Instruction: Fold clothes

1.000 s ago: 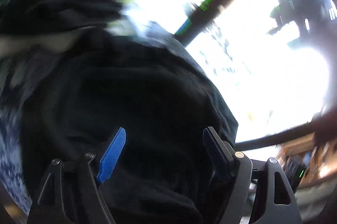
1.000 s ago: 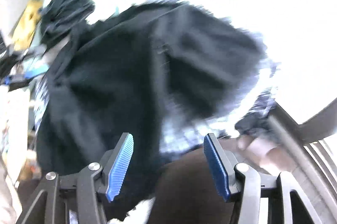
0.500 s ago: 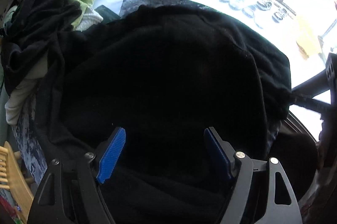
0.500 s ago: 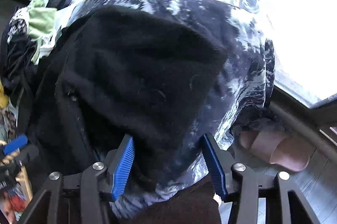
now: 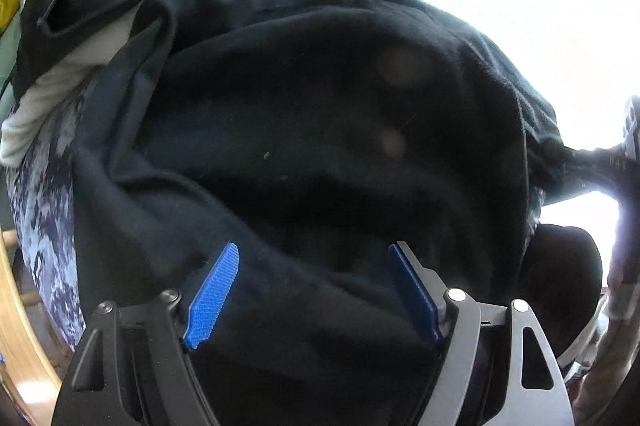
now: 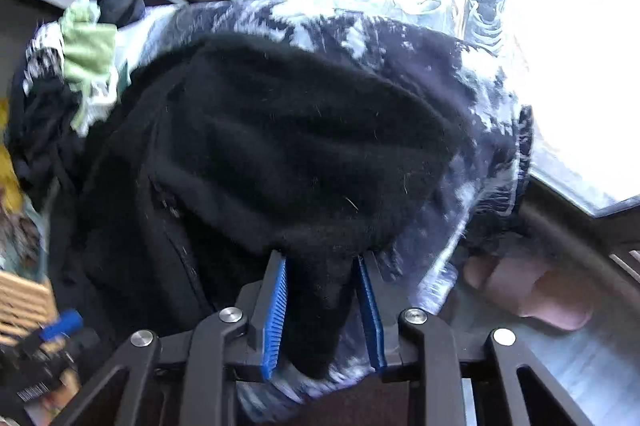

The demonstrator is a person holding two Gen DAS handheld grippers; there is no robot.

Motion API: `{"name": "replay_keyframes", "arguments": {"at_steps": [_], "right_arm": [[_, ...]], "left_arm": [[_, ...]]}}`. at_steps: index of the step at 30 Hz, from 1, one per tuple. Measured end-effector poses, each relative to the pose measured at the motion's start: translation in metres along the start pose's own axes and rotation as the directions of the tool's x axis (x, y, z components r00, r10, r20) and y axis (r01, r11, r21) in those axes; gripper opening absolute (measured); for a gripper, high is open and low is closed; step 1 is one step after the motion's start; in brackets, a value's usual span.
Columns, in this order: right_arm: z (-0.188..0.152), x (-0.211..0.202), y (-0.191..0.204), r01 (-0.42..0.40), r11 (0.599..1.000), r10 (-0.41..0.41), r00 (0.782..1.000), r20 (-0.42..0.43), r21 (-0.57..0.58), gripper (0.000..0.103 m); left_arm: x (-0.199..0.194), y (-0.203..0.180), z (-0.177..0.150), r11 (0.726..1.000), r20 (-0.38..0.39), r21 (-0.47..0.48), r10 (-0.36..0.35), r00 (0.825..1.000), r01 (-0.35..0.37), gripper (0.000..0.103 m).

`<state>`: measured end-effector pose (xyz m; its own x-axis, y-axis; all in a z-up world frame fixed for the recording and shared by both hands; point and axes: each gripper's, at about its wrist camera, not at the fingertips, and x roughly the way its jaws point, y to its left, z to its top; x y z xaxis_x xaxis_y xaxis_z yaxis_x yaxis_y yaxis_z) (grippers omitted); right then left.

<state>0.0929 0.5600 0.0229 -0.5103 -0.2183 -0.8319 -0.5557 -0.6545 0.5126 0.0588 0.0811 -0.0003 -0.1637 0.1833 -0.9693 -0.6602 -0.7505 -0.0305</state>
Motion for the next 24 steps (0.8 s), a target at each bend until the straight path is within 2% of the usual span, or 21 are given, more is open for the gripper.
{"name": "replay_keyframes", "arguments": {"at_steps": [1, 2, 3, 5, 7, 9, 11, 13, 14, 17, 18, 19, 22, 23, 24], "right_arm": [[0.000, -0.001, 0.001, 0.006, 1.000, -0.006, 1.000, 0.021, 0.005, 0.028], [0.001, -0.003, 0.002, 0.011, 1.000, -0.011, 0.999, 0.040, 0.008, 0.022], [0.001, -0.004, 0.005, 0.016, 1.000, -0.016, 0.998, 0.053, 0.003, 0.011], [0.000, -0.012, 0.020, 0.028, 0.999, -0.024, 0.995, 0.092, -0.035, 0.008], [-0.005, -0.030, 0.059, 0.078, 0.980, -0.048, 0.985, 0.165, -0.182, 0.007], [-0.019, -0.049, 0.112, 0.111, 0.928, -0.027, 0.972, 0.232, -0.355, 0.007], [-0.037, -0.066, 0.170, 0.129, 0.842, 0.024, 0.961, 0.275, -0.523, 0.007], [-0.068, -0.066, 0.234, 0.082, 0.711, 0.104, 0.970, 0.220, -0.698, 0.007], [-0.081, -0.060, 0.253, 0.057, 0.663, 0.120, 0.976, 0.181, -0.746, 0.007], [-0.127, -0.017, 0.315, -0.050, 0.502, 0.101, 0.995, 0.001, -0.863, 0.007], [-0.139, 0.004, 0.325, -0.096, 0.474, 0.073, 0.995, -0.070, -0.876, 0.007], [-0.150, 0.026, 0.334, -0.138, 0.453, 0.042, 0.990, -0.133, -0.881, 0.007], [-0.164, 0.083, 0.336, -0.176, 0.478, -0.069, 0.969, -0.237, -0.861, 0.015], [-0.166, 0.095, 0.331, -0.186, 0.495, -0.100, 0.958, -0.268, -0.849, 0.026], [-0.171, 0.100, 0.325, -0.194, 0.510, -0.115, 0.950, -0.291, -0.838, 0.033]], "left_arm": [[0.000, 0.004, -0.003, 1.000, 0.000, -0.005, -0.003, 1.000, 0.003, 0.079], [-0.001, 0.007, -0.005, 1.000, 0.000, -0.011, -0.006, 1.000, 0.006, 0.079], [-0.003, 0.011, -0.008, 1.000, 0.004, -0.019, -0.015, 1.000, 0.015, 0.079], [-0.008, 0.020, -0.016, 0.998, 0.013, -0.042, -0.038, 0.999, 0.038, 0.079], [-0.016, 0.030, -0.025, 0.996, 0.025, -0.066, -0.058, 0.998, 0.060, 0.079], [-0.025, 0.040, -0.034, 0.994, 0.046, -0.088, -0.066, 0.997, 0.069, 0.079], [-0.038, 0.053, -0.048, 0.991, 0.078, -0.124, -0.050, 0.996, 0.059, 0.079], [-0.035, 0.067, -0.054, 0.985, 0.102, -0.167, -0.031, 0.994, 0.048, 0.079], [-0.035, 0.080, -0.061, 0.978, 0.111, -0.205, -0.015, 0.994, 0.038, 0.079], [-0.039, 0.115, -0.086, 0.953, 0.124, -0.301, -0.003, 0.992, 0.040, 0.079], [-0.040, 0.127, -0.095, 0.941, 0.127, -0.334, -0.003, 0.992, 0.045, 0.079], [-0.041, 0.137, -0.104, 0.930, 0.127, -0.364, 0.006, 0.992, 0.041, 0.079], [-0.035, 0.161, -0.121, 0.906, 0.125, -0.423, 0.022, 0.992, 0.033, 0.079], [-0.032, 0.165, -0.123, 0.902, 0.121, -0.430, 0.023, 0.992, 0.032, 0.079], [-0.028, 0.170, -0.125, 0.899, 0.118, -0.436, 0.024, 0.993, 0.030, 0.079]]}}
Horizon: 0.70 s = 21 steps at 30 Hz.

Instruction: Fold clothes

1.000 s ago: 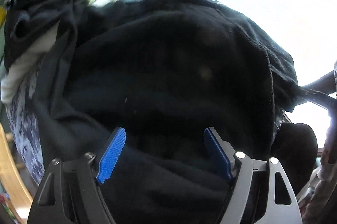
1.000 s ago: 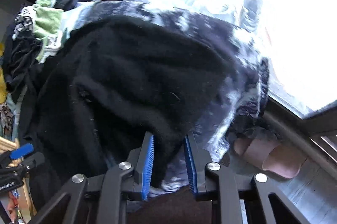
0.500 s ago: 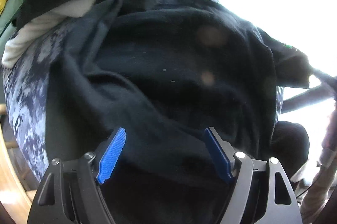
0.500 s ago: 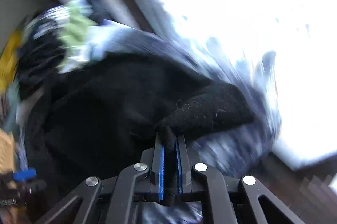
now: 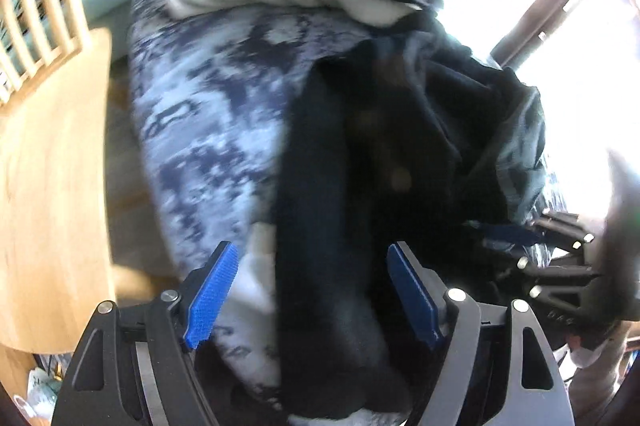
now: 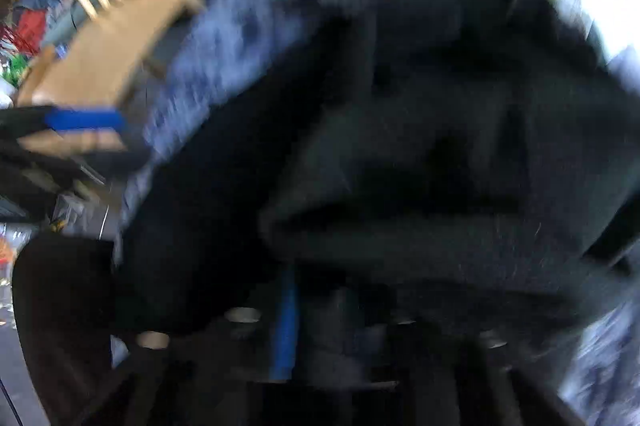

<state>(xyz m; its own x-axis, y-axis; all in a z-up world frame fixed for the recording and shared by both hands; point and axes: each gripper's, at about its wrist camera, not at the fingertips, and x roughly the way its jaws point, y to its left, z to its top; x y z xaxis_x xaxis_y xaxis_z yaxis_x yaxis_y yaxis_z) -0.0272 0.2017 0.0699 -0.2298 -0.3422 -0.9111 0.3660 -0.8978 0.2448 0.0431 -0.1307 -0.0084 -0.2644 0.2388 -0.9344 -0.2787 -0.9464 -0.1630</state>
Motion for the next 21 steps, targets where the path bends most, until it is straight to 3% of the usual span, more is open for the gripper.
{"name": "replay_keyframes", "arguments": {"at_steps": [3, 7, 11, 13, 17, 21], "right_arm": [[-0.023, -0.006, -0.002, -0.050, 0.999, 0.050, 0.999, -0.005, 0.011, 0.045], [-0.053, -0.054, -0.022, -0.126, 0.989, 0.120, 0.989, 0.084, 0.074, 0.049], [-0.072, -0.089, -0.077, -0.103, 0.965, 0.059, 0.982, 0.182, 0.242, 0.058], [-0.081, -0.100, -0.113, -0.126, 0.928, 0.046, 0.973, 0.227, 0.351, 0.059], [-0.077, -0.092, -0.180, -0.264, 0.811, 0.103, 0.943, 0.316, 0.523, 0.060], [-0.053, -0.051, -0.217, -0.358, 0.720, 0.223, 0.931, 0.290, 0.594, 0.060]], "left_arm": [[0.007, -0.006, 0.003, 1.000, 0.005, 0.020, -0.002, 1.000, 0.002, 0.079], [0.016, -0.031, 0.009, 0.997, 0.011, 0.057, -0.060, 0.998, 0.059, 0.079], [0.019, -0.077, 0.021, 0.982, 0.029, 0.143, -0.132, 0.991, 0.127, 0.079], [0.014, -0.101, 0.026, 0.970, 0.040, 0.193, -0.160, 0.986, 0.149, 0.079], [0.016, -0.150, 0.034, 0.944, 0.024, 0.262, -0.215, 0.976, 0.201, 0.079], [0.024, -0.167, 0.035, 0.938, 0.005, 0.271, -0.226, 0.974, 0.216, 0.079]]}}
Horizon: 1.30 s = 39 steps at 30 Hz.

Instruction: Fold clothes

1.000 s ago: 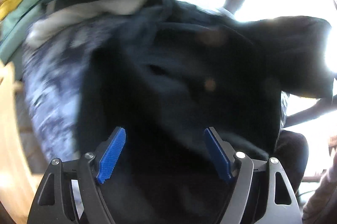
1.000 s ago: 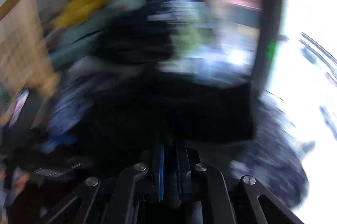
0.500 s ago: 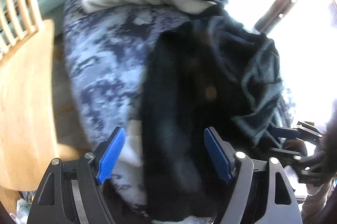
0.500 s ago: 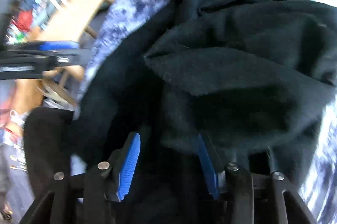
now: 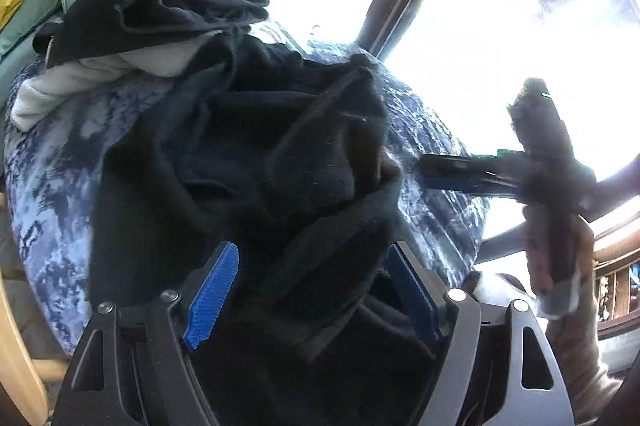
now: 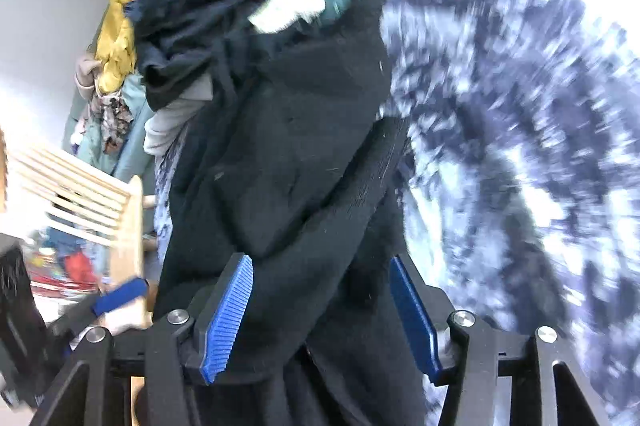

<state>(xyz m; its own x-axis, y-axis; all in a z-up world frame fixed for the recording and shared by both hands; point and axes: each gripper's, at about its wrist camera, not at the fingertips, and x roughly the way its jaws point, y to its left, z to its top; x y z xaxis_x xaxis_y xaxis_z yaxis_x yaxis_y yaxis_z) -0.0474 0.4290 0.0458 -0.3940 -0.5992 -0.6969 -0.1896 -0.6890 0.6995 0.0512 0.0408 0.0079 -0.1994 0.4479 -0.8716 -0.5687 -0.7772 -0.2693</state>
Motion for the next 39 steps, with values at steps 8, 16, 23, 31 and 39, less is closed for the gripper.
{"name": "replay_keyframes", "arguments": {"at_steps": [8, 16, 23, 31, 39], "right_arm": [[0.005, 0.033, -0.022, -0.116, 0.980, 0.116, 0.993, 0.006, 0.160, 0.016], [-0.039, -0.065, 0.016, -0.030, 1.000, 0.028, 0.977, 0.211, 0.006, 0.015], [-0.118, -0.072, 0.112, -0.205, 0.955, 0.209, 0.978, -0.004, -0.216, 0.015], [-0.153, 0.070, 0.141, -0.182, 0.963, 0.121, 0.952, -0.282, -0.199, 0.016], [-0.140, 0.035, 0.089, 0.017, 0.994, -0.027, 0.996, -0.089, -0.112, 0.036]], "left_arm": [[-0.007, 0.033, -0.014, 0.994, -0.019, -0.088, 0.056, 0.998, -0.058, 0.079], [-0.047, 0.081, -0.044, 0.974, 0.033, -0.222, 0.040, 0.999, -0.032, 0.079], [-0.086, 0.091, -0.068, 0.968, 0.112, -0.249, 0.041, 0.993, -0.011, 0.079], [-0.111, 0.098, -0.094, 0.964, 0.134, -0.264, 0.056, 0.989, -0.019, 0.080], [-0.087, 0.096, -0.100, 0.973, 0.040, -0.210, 0.108, 0.993, -0.097, 0.080]]}}
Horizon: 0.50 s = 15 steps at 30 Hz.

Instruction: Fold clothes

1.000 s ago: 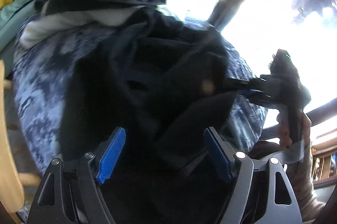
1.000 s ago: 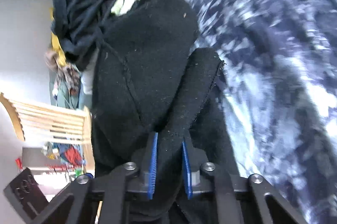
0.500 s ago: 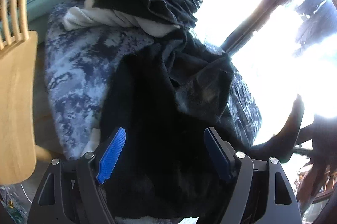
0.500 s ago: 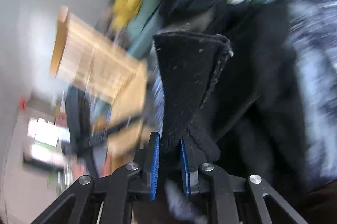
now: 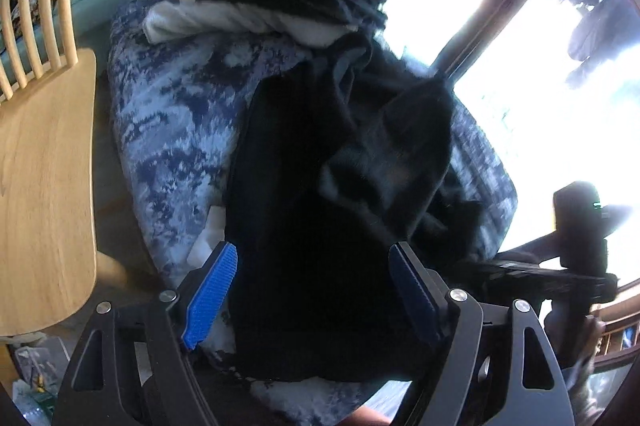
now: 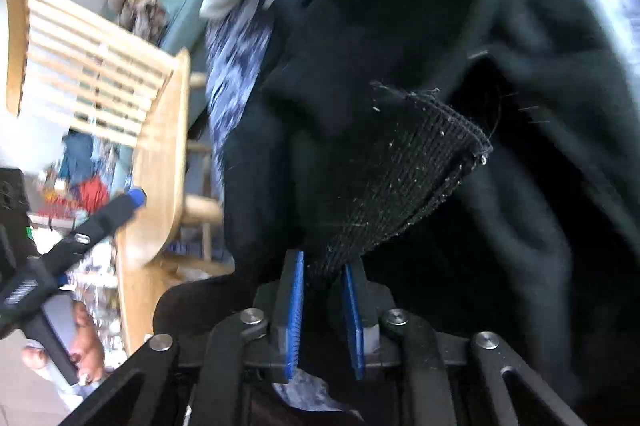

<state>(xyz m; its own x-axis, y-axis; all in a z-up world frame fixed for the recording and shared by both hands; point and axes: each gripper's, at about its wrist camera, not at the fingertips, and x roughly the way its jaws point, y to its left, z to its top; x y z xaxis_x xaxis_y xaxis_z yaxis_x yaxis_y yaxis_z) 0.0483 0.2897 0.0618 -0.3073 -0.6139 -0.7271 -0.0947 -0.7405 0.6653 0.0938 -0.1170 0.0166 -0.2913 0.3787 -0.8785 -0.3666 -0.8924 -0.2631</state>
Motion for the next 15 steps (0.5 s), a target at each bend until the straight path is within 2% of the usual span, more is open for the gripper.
{"name": "replay_keyframes", "arguments": {"at_steps": [2, 6, 10, 15], "right_arm": [[-0.004, -0.016, -0.012, 0.060, 0.998, -0.061, 0.997, 0.038, 0.013, 0.065], [-0.021, -0.048, -0.044, 0.073, 0.995, -0.079, 0.994, 0.080, 0.073, 0.065], [-0.037, -0.066, -0.066, 0.117, 0.987, -0.129, 0.986, 0.110, 0.112, 0.065], [-0.024, -0.063, -0.059, 0.099, 0.994, -0.103, 0.988, 0.111, 0.047, 0.065]], "left_arm": [[0.015, 0.000, 0.000, 1.000, -0.060, 0.007, 0.016, 0.998, -0.016, 0.080], [0.035, 0.003, -0.005, 1.000, -0.167, 0.021, 0.018, 0.986, -0.014, 0.080], [0.047, 0.007, -0.007, 0.999, -0.213, 0.022, 0.044, 0.976, -0.041, 0.080], [0.056, -0.003, -0.006, 1.000, -0.246, 0.006, -0.028, 0.969, 0.031, 0.080]]}}
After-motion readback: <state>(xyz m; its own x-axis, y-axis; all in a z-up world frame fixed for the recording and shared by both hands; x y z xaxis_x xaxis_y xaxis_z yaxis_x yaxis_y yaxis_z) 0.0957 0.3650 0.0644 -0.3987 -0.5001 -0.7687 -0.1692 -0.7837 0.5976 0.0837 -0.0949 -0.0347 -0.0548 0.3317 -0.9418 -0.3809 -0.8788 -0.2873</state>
